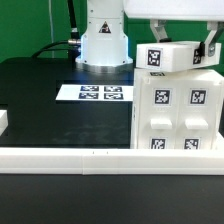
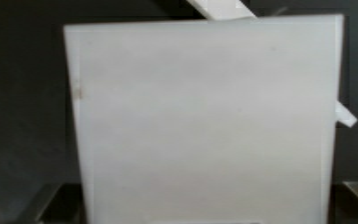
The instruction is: Assemble cabinet
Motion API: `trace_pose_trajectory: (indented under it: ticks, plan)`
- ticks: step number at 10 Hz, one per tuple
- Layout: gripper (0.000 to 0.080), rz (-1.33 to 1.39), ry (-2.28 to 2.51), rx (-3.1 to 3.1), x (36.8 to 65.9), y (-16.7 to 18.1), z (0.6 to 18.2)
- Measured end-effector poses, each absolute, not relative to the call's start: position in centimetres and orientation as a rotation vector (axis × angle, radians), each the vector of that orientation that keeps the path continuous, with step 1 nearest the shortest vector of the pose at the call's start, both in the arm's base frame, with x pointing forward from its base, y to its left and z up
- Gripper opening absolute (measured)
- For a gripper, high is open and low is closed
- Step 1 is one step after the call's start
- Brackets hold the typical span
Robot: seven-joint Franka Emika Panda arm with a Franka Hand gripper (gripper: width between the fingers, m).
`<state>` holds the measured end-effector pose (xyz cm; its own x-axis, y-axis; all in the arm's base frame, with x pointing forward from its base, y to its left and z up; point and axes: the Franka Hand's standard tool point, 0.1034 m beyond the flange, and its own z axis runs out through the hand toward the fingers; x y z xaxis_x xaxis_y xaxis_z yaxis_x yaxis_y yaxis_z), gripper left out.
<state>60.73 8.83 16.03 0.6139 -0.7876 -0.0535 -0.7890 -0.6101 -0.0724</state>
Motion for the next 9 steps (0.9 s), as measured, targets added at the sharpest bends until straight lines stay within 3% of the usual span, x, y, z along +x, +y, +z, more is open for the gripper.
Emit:
trace_pose_trajectory:
  ticks: [7,8,9]
  plan:
    - [0.0563,0.076,1.75,-2.475,60.76,9.21,16.05]
    - [0.072,0.071,1.728,-2.485,60.82,9.22,16.33]
    - [0.078,0.066,1.713,-2.488,60.9,9.28,16.73]
